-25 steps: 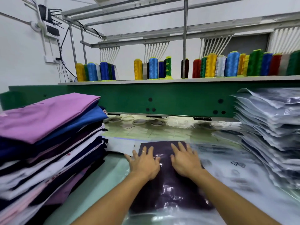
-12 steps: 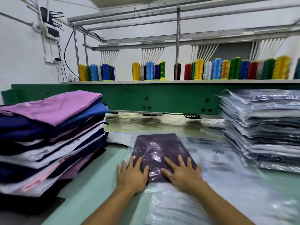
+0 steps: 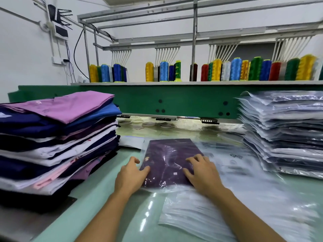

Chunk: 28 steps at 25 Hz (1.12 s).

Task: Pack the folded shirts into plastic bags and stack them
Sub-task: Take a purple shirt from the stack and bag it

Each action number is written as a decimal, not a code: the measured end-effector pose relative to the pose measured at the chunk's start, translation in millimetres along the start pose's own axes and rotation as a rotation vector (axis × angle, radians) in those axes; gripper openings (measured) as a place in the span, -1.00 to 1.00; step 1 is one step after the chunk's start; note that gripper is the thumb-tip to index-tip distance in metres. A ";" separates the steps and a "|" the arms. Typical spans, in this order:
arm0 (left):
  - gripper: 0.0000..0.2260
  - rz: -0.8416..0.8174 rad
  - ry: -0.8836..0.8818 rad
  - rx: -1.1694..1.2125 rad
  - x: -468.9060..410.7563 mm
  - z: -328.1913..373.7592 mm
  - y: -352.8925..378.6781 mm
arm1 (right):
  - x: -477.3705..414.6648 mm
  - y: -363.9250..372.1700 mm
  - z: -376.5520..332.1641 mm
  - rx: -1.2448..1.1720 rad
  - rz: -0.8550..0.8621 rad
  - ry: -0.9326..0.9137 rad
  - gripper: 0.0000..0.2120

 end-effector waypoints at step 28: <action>-0.85 -0.279 -0.109 1.584 1.2 24.1 -4.5 | 17.6 -20.2 -73.3 -0.150 0.492 -0.298 -0.88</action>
Point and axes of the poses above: each hand's wrist, its own x-axis away from the middle knuckle, its own y-axis out of the palm, z = x × y, the point moved 1 cm from there along -x, towards the middle knuckle, and after that the axes turned 2 degrees about y, right-handed, at the moved point
